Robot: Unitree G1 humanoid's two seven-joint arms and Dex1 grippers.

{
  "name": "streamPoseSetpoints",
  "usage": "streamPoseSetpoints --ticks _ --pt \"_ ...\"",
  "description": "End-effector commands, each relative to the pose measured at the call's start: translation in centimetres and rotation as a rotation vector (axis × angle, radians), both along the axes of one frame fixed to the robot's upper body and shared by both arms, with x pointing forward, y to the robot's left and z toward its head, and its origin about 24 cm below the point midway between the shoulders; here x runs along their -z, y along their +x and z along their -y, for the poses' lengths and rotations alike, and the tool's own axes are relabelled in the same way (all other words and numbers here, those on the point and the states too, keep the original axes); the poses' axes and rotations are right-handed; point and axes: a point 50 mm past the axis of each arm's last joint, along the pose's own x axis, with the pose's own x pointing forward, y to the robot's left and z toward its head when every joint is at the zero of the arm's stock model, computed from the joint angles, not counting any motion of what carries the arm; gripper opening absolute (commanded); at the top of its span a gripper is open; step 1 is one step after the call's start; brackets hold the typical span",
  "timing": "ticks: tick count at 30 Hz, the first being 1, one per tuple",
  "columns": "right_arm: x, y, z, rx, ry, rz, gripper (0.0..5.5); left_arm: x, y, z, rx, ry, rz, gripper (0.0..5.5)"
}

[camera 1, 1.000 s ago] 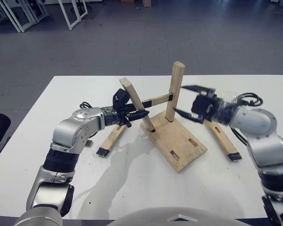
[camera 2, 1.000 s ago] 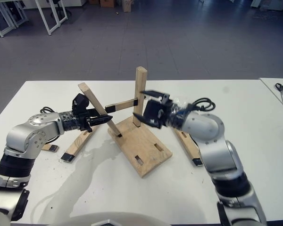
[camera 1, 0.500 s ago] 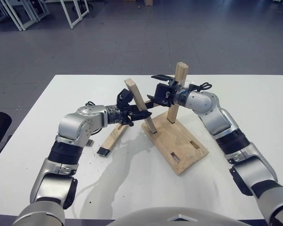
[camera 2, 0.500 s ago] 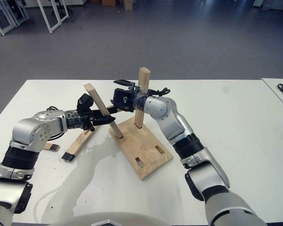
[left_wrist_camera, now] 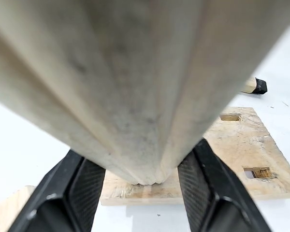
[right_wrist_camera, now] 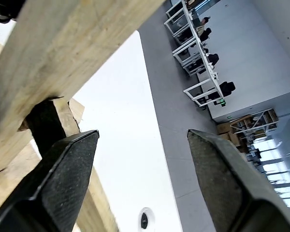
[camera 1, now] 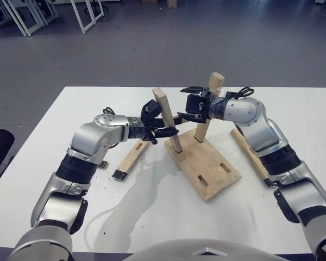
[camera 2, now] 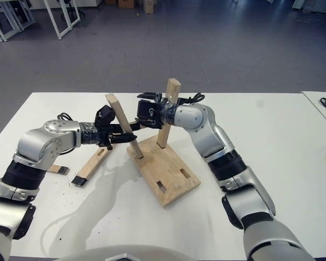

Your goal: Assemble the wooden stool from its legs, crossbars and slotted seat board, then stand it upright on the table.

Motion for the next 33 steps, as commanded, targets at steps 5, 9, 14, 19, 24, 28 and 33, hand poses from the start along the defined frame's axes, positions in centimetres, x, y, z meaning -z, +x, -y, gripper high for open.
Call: streamPoseSetpoints --ticks 5,9,14,19,24,28,33 --pt "-7.0 1.8 -0.1 0.067 0.225 0.44 3.38 5.6 0.6 0.3 -0.152 0.099 -0.163 2.05" --pt "-5.2 2.4 -0.2 -0.079 -0.033 0.557 3.38 6.5 0.9 0.9 -0.158 0.063 -0.162 2.05" --pt "5.6 1.8 4.2 -0.184 -0.352 0.199 3.55 6.7 1.0 1.3 -0.138 0.072 -0.148 2.05" --pt "3.9 2.9 4.8 -0.148 -0.323 0.29 4.16 5.9 1.0 1.6 -0.128 0.06 -0.115 2.05" --pt "-5.0 3.7 3.3 -0.063 -0.068 0.609 4.86 6.4 0.9 1.0 -0.107 0.169 -0.147 2.05" --pt "-1.5 3.9 2.5 -0.09 -0.148 0.5 5.05 6.7 1.0 0.6 -0.117 0.187 -0.188 2.05" --pt "7.8 1.7 4.5 -0.202 -0.415 0.188 5.5 7.2 0.9 0.7 -0.093 0.213 -0.22 2.05"
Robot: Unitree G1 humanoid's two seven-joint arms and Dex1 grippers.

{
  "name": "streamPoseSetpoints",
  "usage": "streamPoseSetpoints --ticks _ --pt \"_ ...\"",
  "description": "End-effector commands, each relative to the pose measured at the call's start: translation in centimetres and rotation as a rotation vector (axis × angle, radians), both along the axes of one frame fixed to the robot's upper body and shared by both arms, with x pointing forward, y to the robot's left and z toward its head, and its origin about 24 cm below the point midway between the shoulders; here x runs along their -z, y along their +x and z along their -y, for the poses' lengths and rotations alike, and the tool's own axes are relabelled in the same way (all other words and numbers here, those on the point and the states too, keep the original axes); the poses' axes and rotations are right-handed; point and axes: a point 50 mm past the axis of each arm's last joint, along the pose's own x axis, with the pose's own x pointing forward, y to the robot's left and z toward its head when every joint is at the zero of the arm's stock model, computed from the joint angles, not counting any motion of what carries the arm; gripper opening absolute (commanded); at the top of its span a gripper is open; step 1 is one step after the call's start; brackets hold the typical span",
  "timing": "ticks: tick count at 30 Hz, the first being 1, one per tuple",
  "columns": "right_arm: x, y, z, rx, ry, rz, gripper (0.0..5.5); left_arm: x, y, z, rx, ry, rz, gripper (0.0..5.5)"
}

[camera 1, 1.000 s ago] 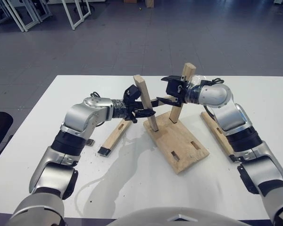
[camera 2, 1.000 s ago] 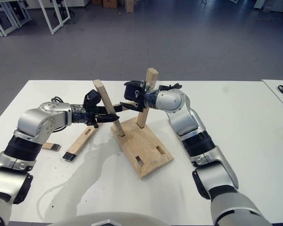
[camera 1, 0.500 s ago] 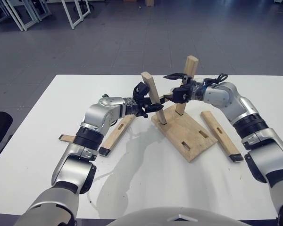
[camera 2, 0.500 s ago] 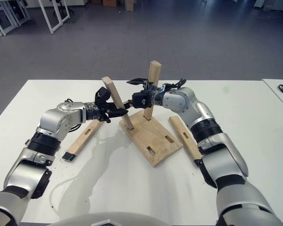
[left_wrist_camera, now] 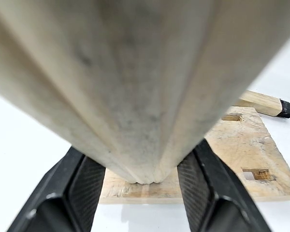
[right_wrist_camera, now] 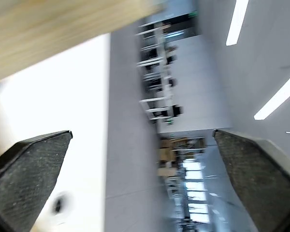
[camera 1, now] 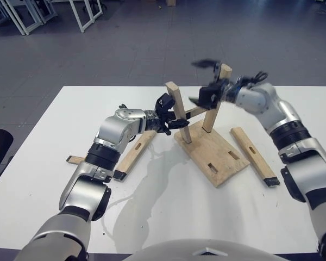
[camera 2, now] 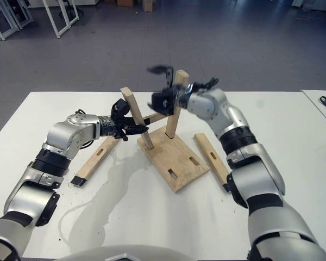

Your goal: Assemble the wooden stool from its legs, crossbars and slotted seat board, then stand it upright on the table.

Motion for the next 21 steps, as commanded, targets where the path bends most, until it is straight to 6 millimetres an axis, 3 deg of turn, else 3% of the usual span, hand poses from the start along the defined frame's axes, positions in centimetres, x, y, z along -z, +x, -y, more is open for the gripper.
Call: streamPoseSetpoints --ticks 1,5,9,12,14,17,21 --pt "7.5 -2.2 1.7 -0.016 -0.255 -0.243 5.5 5.8 -1.9 -2.2 -0.049 0.243 -0.24 2.05" --pt "4.9 -1.5 0.8 -0.019 -0.159 -0.157 5.5 5.9 -2.2 -2.4 -0.047 0.247 -0.249 2.05" --pt "-1.0 -1.3 0.0 -0.003 0.13 0.044 5.5 4.9 -1.8 -2.6 -0.067 0.18 -0.208 2.05" --pt "-4.1 -2.6 1.0 0.039 0.388 0.081 5.5 3.6 -1.7 -2.6 -0.079 0.096 -0.163 2.05" --pt "-4.4 -4.0 2.2 0.075 0.499 0.021 5.5 3.0 -1.6 -2.8 -0.084 0.086 -0.128 2.05" --pt "-3.0 -6.2 3.9 0.135 0.613 -0.156 5.5 2.3 -1.5 -3.0 -0.089 0.086 -0.088 2.05" --pt "-0.3 -8.8 7.3 0.275 0.609 -0.327 5.5 1.5 -1.4 -2.9 -0.077 0.047 -0.049 2.05"
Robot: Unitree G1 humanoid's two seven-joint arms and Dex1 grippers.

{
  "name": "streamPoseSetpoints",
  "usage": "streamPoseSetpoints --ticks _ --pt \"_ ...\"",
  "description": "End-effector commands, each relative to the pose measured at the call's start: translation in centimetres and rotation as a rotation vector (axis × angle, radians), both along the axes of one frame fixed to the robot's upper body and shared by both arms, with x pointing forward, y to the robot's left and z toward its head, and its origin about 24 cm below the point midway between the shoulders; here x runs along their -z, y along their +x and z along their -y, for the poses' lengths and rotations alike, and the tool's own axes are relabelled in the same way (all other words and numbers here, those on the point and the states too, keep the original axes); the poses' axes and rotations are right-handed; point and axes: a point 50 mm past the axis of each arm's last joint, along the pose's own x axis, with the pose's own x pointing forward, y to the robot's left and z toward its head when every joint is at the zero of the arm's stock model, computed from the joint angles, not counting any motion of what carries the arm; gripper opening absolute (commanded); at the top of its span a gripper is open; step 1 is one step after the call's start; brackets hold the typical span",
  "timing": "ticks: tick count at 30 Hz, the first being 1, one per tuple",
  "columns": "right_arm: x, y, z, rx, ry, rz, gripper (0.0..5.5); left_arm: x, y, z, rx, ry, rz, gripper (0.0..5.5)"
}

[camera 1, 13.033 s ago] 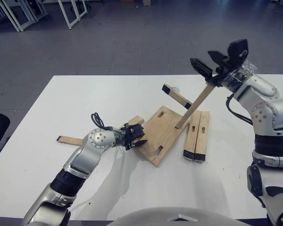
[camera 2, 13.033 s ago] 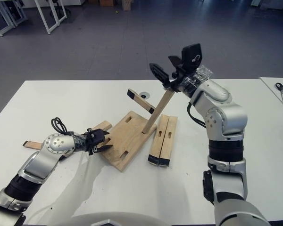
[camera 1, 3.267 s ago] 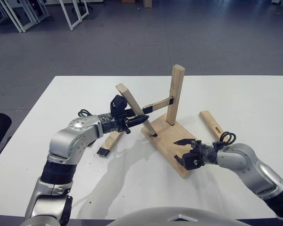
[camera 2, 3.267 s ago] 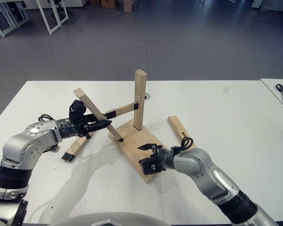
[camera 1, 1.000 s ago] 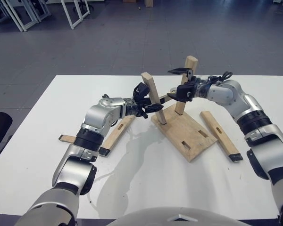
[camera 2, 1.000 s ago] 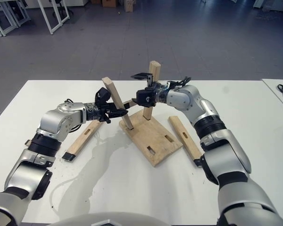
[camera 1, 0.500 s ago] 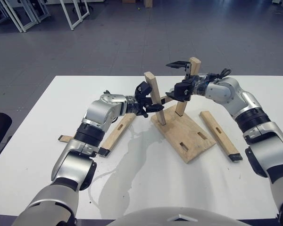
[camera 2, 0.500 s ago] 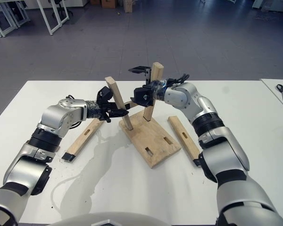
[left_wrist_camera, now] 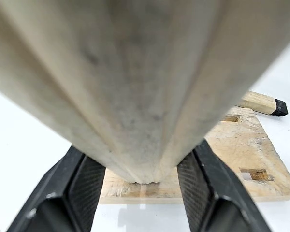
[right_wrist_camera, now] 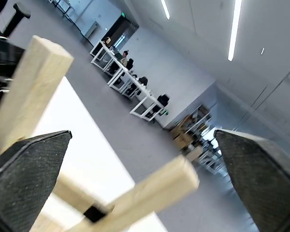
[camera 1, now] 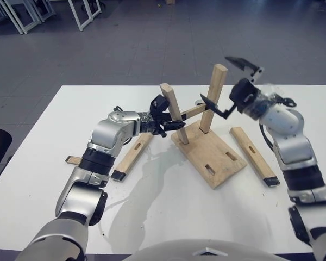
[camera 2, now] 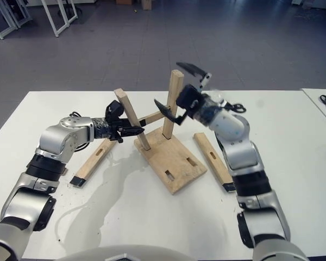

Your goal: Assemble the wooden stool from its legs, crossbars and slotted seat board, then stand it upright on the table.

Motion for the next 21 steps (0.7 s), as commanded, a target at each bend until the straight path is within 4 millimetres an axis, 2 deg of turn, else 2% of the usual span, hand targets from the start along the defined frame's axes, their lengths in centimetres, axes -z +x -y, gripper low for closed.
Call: streamPoseSetpoints --ticks 1,2,5,8,11,17,19,21 --pt "2.1 -1.8 3.4 0.088 -0.051 -0.148 5.5 1.7 -0.5 -1.5 -0.056 0.055 -0.063 2.05" --pt "3.1 -2.1 4.2 0.114 -0.073 -0.2 5.5 1.4 -0.5 -1.4 -0.057 0.029 -0.05 2.43" --pt "6.6 -2.9 6.3 0.184 -0.176 -0.342 5.5 0.3 -0.4 -1.4 -0.047 -0.031 -0.02 2.79" --pt "8.6 -2.5 7.6 0.27 -0.246 -0.402 5.5 -0.4 -0.6 -1.8 -0.045 -0.076 -0.008 3.37" --pt "9.9 -1.7 8.1 0.329 -0.301 -0.41 5.5 -0.6 -1.2 -2.6 -0.054 -0.077 -0.014 3.93" --pt "10.2 -1.7 8.5 0.343 -0.312 -0.403 5.5 -0.7 -1.3 -2.6 -0.048 -0.071 -0.019 4.91" --pt "11.7 -2.6 6.7 0.16 -0.441 -0.492 5.5 -6.2 -1.3 -7.2 -0.189 -0.228 0.079 4.91" --pt "12.2 -3.1 5.3 0.053 -0.497 -0.519 5.5 -10.3 -1.1 -9.5 -0.257 -0.339 0.171 4.91"
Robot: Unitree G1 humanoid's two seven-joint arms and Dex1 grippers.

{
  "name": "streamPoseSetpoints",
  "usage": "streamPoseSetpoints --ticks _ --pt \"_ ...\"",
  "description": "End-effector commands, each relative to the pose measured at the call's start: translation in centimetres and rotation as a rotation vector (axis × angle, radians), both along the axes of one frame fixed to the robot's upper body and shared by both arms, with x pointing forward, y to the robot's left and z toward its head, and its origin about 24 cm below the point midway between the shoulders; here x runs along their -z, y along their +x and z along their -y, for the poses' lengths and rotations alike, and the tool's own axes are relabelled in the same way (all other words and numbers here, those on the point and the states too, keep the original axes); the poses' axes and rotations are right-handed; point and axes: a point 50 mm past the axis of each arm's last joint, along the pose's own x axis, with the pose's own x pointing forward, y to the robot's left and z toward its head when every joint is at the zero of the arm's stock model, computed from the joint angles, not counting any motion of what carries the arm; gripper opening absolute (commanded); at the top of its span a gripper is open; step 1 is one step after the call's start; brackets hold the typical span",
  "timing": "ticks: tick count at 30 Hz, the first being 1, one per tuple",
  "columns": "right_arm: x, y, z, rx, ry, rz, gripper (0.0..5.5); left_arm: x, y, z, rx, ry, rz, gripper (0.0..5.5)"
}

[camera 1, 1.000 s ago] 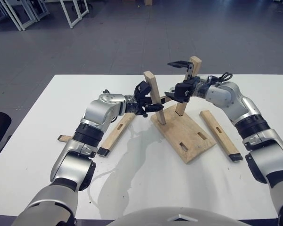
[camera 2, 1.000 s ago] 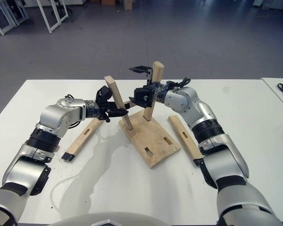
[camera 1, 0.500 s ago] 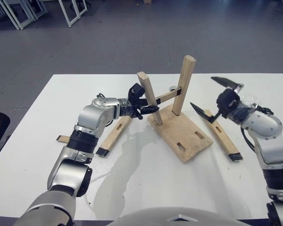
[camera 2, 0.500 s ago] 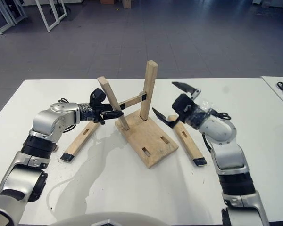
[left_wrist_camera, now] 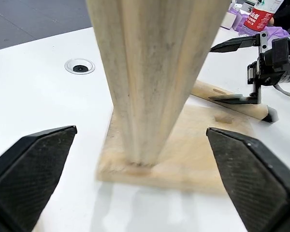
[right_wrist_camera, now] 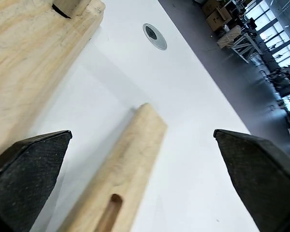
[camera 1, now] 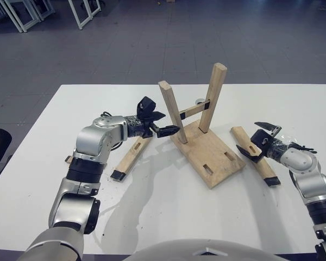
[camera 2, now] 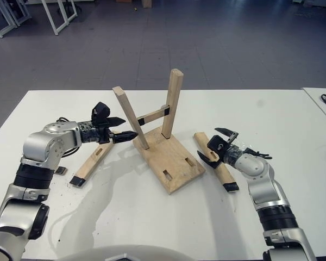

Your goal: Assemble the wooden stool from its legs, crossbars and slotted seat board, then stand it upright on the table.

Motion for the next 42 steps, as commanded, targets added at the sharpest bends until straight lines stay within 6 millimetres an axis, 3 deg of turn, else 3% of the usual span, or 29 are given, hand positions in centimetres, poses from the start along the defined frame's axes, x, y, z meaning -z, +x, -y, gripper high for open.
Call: streamPoseSetpoints --ticks 1,4,6,13,17,21,23,25,28,29,30,32,37,40,42 --pt "1.1 -1.1 -2.9 -0.211 -0.056 -0.102 5.5 -8.8 0.8 -4.9 -0.171 -0.157 0.219 4.91" --pt "1.1 -1.4 -4.4 -0.266 -0.037 -0.1 5.5 -11.8 2.0 -4.9 -0.216 -0.248 0.298 4.91" --pt "1.2 -1.6 -5.4 -0.286 -0.021 -0.091 5.5 -12.8 3.4 -3.4 -0.246 -0.255 0.338 4.91" --pt "0.5 -2.0 -7.3 -0.305 0.047 -0.068 5.5 -11.5 7.3 3.6 -0.414 -0.15 0.421 4.91" --pt "0.8 -2.0 -7.0 -0.286 0.033 -0.069 5.5 -15.7 7.7 5.7 -0.525 -0.261 0.545 4.91" --pt "1.2 -2.3 -7.0 -0.273 0.026 -0.075 5.5 -17.1 7.8 7.0 -0.498 -0.302 0.568 4.91" --pt "1.4 -2.5 -7.0 -0.272 0.023 -0.079 5.5 -15.2 8.5 7.4 -0.49 -0.241 0.507 4.91" --pt "1.5 -2.6 -7.0 -0.267 0.018 -0.081 5.5 -9.8 9.4 7.5 -0.477 -0.12 0.337 4.91" --pt "1.7 -2.8 -7.0 -0.26 0.016 -0.083 5.5 1.2 8.3 7.2 -0.393 0.175 0.001 4.91" --pt "1.8 -2.8 -7.0 -0.258 0.015 -0.083 5.5 3.3 7.5 7.1 -0.36 0.229 -0.074 4.91" --pt "1.8 -2.8 -6.9 -0.253 0.014 -0.083 5.5 4.0 7.1 6.9 -0.357 0.249 -0.092 4.91" --pt "1.8 -2.8 -6.7 -0.243 0.012 -0.081 5.5 2.7 7.5 6.5 -0.389 0.231 -0.053 4.91" --pt "1.9 -2.6 -6.3 -0.206 0.006 -0.076 5.5 -7.8 9.1 6.4 -0.515 0.082 0.348 4.91" --pt "1.2 -2.2 -5.9 -0.151 0.044 -0.041 5.5 -12.2 7.9 6.0 -0.555 0.0 0.549 4.91" --pt "0.4 -1.8 -5.8 -0.102 0.097 0.004 5.5 -14.1 6.3 5.2 -0.584 -0.054 0.649 4.91"
